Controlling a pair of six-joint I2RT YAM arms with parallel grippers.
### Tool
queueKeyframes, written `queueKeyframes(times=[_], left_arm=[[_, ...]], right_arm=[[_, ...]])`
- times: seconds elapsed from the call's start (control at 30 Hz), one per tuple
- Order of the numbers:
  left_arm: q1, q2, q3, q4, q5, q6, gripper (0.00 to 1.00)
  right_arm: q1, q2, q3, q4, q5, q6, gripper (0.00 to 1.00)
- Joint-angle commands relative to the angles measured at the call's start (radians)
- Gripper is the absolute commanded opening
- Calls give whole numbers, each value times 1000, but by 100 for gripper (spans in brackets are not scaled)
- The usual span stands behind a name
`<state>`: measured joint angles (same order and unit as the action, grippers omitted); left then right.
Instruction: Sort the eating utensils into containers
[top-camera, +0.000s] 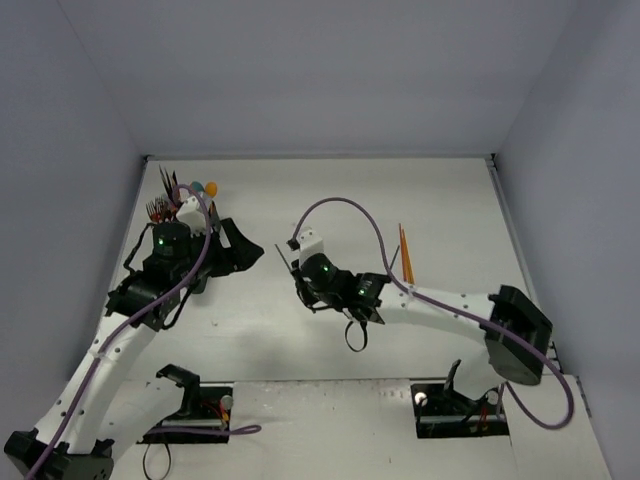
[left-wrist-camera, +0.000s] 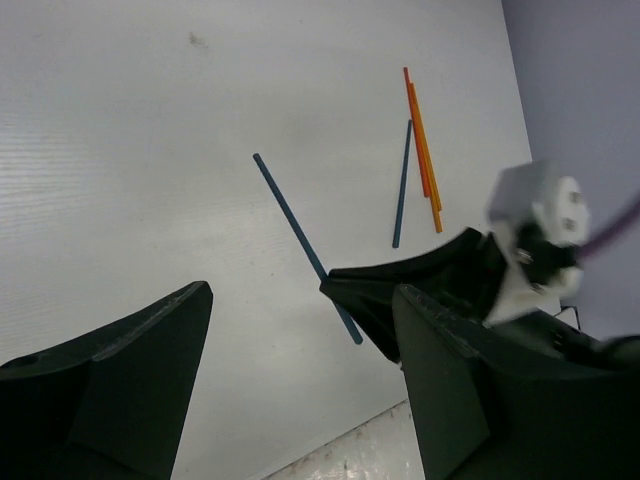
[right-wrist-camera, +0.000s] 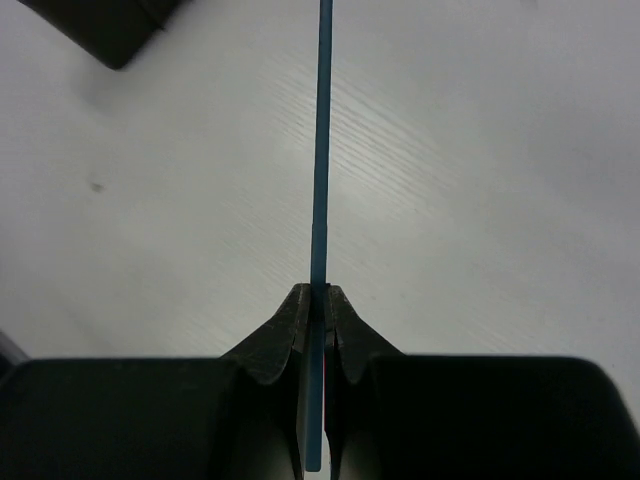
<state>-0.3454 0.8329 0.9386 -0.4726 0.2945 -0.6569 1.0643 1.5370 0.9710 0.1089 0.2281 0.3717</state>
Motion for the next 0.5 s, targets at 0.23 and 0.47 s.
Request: queueKeyframes(times=[0.23,0.47], left_arm=[[-107,45,64,168,-89,-108,70],[-201,86,54,236,-162,-149,64]], right_arm=[[47,-242,-32,266,-160,-158,0],[54,-269,-41,300,-182,-160,0]])
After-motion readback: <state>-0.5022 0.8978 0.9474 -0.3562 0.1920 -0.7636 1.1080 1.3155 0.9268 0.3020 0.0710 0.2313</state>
